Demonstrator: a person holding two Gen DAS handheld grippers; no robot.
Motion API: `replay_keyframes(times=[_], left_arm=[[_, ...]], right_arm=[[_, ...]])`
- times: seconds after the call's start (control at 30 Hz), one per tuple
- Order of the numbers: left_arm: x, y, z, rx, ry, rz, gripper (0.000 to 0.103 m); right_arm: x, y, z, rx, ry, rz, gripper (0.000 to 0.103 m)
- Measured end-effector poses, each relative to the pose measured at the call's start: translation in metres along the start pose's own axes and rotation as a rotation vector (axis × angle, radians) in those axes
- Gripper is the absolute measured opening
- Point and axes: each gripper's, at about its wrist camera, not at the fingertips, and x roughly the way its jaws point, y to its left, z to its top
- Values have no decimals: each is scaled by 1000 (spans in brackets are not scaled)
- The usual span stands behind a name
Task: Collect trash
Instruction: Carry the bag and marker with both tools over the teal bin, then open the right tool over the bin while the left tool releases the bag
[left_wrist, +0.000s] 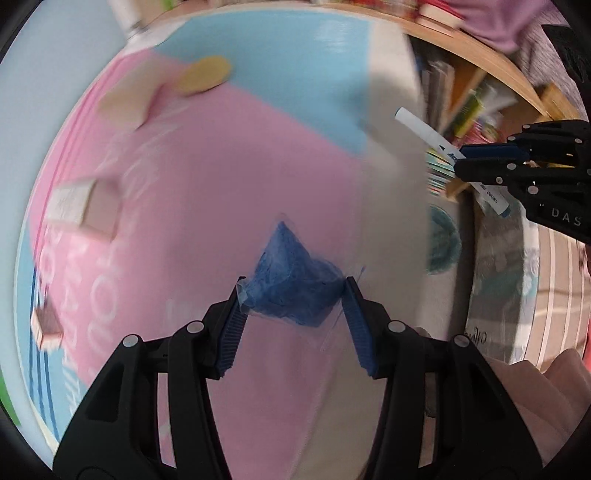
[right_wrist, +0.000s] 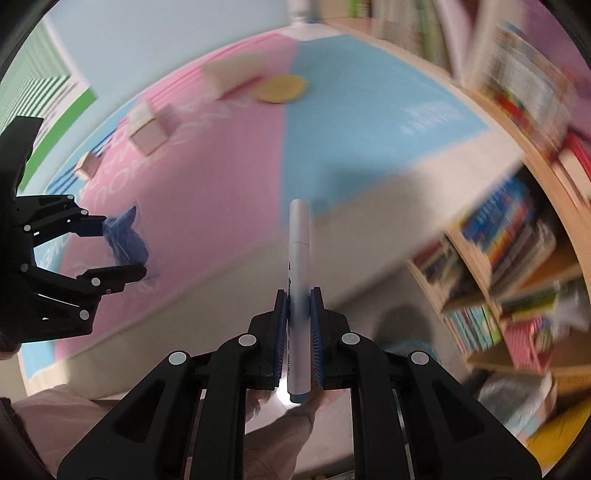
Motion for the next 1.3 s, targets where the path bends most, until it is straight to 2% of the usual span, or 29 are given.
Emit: replay_keyframes(times=[0.3, 0.67, 0.73, 0.8, 1.0, 1.07, 1.3], left_arm=[[17, -103, 48, 209, 3, -57, 48], [47, -231, 80, 352, 75, -120, 48], [50, -245, 81, 368, 88, -133, 49], [60, -264, 87, 389, 103, -136, 48], [87, -308, 100, 420, 147, -133, 49], [96, -321, 105, 418, 171, -147, 60], [111, -350, 114, 453, 204, -147, 64]], right_arm=[[-33, -85, -74, 195, -17, -58, 14], [-56, -185, -157, 355, 10, -65, 14], [-56, -200, -168, 377, 13, -60, 13], [-55, -216, -178, 392, 24, -60, 7], [-53, -255, -193, 427, 29, -42, 7], [-53, -269, -198, 438, 31, -37, 10], [-58, -305, -218, 496, 42, -40, 11]])
